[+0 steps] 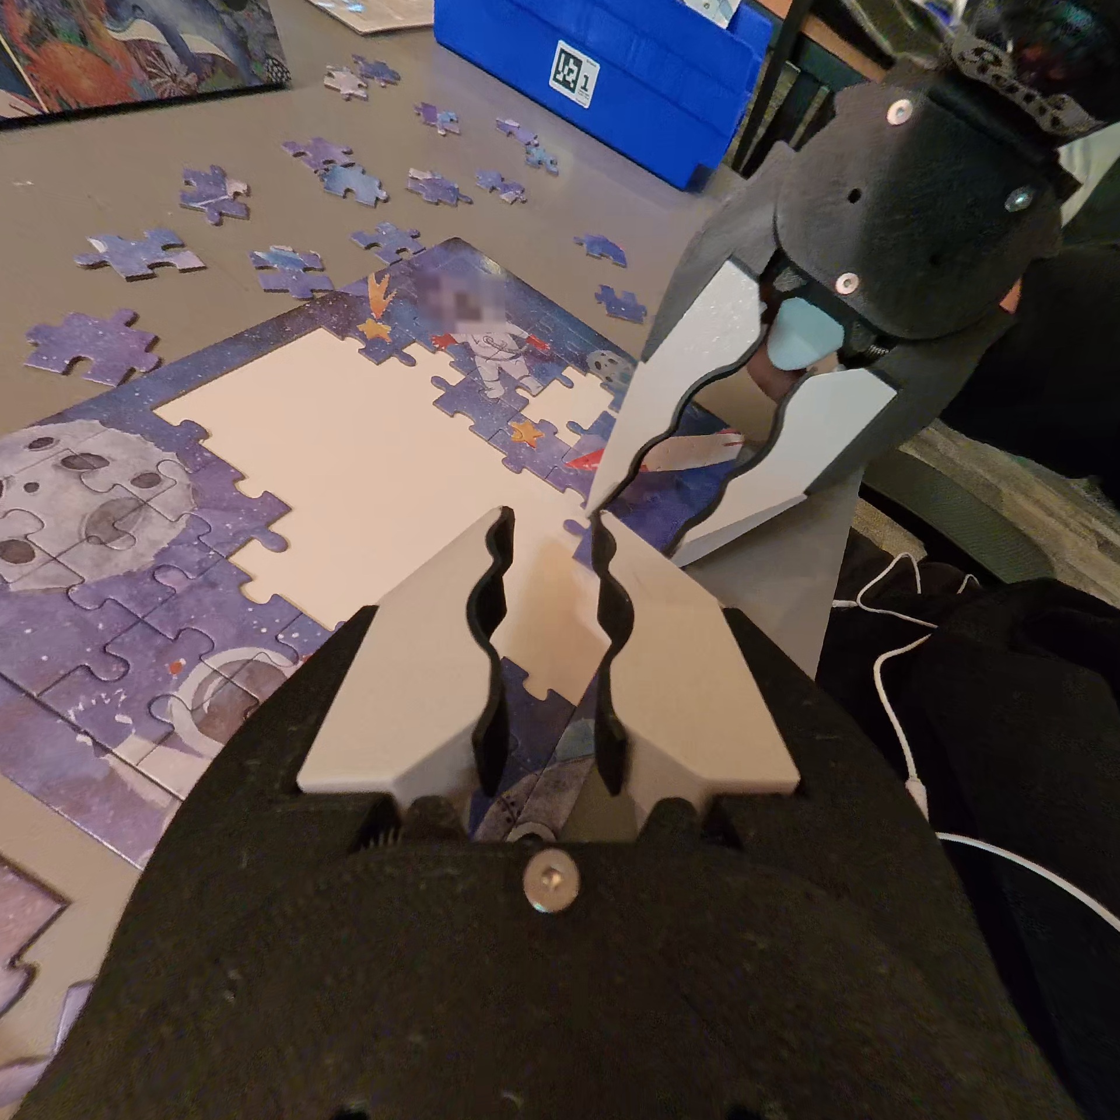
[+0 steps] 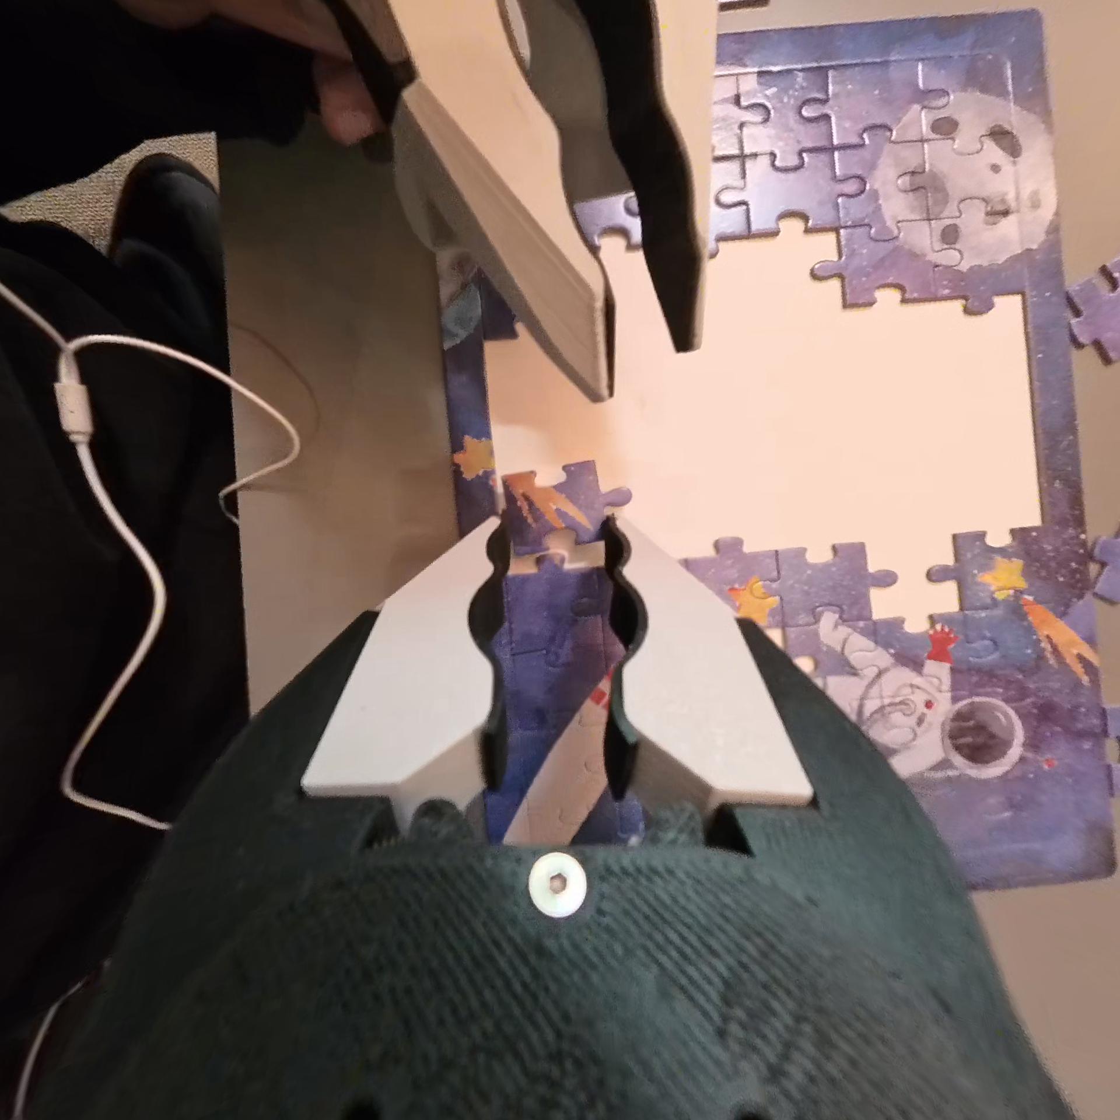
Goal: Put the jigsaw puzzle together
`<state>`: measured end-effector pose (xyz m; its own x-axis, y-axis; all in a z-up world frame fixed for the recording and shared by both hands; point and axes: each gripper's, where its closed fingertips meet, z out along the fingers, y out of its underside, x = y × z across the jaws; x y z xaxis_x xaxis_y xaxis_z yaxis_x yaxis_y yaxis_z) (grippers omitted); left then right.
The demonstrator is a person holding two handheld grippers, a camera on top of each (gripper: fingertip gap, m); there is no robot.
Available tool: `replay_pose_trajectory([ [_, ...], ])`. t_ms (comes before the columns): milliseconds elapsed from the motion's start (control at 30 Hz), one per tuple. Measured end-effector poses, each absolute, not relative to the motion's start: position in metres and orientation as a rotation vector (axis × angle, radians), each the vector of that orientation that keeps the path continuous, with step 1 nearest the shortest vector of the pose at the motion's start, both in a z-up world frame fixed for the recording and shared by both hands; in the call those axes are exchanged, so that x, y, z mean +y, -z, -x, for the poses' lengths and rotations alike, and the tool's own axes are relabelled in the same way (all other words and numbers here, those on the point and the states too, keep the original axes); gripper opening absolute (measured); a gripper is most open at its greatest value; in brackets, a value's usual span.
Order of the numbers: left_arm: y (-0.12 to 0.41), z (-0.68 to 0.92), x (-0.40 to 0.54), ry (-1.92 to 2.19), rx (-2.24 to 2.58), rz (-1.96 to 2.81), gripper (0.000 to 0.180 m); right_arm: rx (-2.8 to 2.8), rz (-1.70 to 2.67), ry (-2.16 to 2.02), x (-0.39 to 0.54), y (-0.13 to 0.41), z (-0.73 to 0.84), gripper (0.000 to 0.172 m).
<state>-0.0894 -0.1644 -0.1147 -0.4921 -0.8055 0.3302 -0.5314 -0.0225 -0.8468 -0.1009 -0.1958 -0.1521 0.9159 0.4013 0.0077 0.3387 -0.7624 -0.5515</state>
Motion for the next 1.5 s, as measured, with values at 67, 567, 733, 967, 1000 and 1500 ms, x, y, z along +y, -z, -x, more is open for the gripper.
replay_pose_trajectory([
  [67, 0.1149, 0.0895, -0.1646, 1.521, 1.997, 1.414, 0.023, -0.496, 2.51, -0.138, -0.1998, 0.15, 0.1016, 0.029],
  [567, 0.1166, 0.0894, -0.1657, 1.485, 2.009, 1.401, 0.023, -0.449, 2.493, -0.096, -0.2034, 0.156, 0.1007, 0.03],
  [733, 0.1164, 0.0893, -0.1655, 1.492, 2.007, 1.404, 0.023, -0.455, 2.491, -0.084, -0.2036, 0.1558, 0.0999, 0.032],
  [967, 0.1162, 0.0894, -0.1655, 1.497, 2.006, 1.405, 0.023, -0.459, 2.479, -0.099, -0.2031, 0.1481, 0.1025, 0.031],
  [1000, 0.1161, 0.0893, -0.1655, 1.498, 2.006, 1.405, 0.023, -0.459, 2.475, -0.104, -0.2022, 0.147, 0.1031, 0.03],
  [1500, 0.1153, 0.0893, -0.165, 1.513, 2.0, 1.411, 0.023, -0.437, 2.497, -0.16, -0.2017, 0.1565, 0.1019, 0.022],
])
